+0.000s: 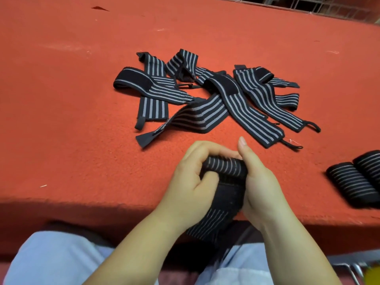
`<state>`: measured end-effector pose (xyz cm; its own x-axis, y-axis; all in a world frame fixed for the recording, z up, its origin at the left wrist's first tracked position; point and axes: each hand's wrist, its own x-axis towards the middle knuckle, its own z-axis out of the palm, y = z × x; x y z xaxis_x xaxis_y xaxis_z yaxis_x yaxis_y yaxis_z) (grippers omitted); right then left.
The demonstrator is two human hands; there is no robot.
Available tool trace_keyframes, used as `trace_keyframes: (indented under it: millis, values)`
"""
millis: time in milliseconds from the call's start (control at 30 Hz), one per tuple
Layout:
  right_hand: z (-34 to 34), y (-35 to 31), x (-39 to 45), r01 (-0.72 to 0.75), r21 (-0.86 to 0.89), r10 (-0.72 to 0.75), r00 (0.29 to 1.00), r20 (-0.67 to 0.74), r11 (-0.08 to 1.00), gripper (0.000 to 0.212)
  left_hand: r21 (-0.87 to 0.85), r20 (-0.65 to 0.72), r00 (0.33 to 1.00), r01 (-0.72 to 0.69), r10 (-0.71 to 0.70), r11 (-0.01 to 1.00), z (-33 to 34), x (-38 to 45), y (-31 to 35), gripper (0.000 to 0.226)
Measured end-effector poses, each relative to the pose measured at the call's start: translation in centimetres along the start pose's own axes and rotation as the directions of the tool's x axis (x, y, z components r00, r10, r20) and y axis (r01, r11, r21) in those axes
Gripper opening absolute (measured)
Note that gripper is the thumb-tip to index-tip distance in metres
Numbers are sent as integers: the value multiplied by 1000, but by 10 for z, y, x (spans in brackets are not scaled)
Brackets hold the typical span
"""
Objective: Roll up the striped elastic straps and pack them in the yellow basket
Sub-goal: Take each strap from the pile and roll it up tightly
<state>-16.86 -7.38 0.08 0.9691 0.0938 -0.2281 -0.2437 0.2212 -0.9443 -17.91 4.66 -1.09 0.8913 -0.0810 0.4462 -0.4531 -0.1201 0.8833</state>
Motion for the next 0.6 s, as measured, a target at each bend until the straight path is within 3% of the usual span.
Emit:
trace_keyframes:
  millis: [100, 167, 233, 300, 367, 433, 500, 600]
  values:
    - [3, -5, -7, 129, -198, -148, 986, -80, 972, 55, -177, 71, 994, 92, -81, 980, 0, 0, 13, 37]
    - [5, -10, -12, 209, -302, -245, 965, -88, 930, 59, -163, 63, 997, 57, -47, 985, 0, 1, 22, 33]
    - [6, -16, -16, 342, -381, -394, 917, -64, 859, 49, -118, 48, 998, 48, -43, 992, -1, 3, 28, 34]
    - [4, -17, -16, 489, -443, -545, 838, 2, 751, 30, -125, 38, 986, 168, -165, 978, -3, 5, 32, 38]
    - [3, -17, -16, 551, -524, -619, 783, 58, 649, 15, -144, 83, 943, 330, -321, 933, -8, 5, 29, 43]
    - [1, -15, -16, 566, -542, -649, 759, 49, 621, 17, -139, 144, 932, 353, -333, 925, -14, 2, 28, 36]
    - [1, -15, -16, 504, -484, -596, 802, -47, 716, 30, 31, 181, 965, 190, -192, 981, -19, -2, 29, 23]
    - [-1, -11, -13, 133, -235, -166, 978, -125, 963, 56, 303, 204, 979, -90, 28, 949, -19, -6, 27, 21]
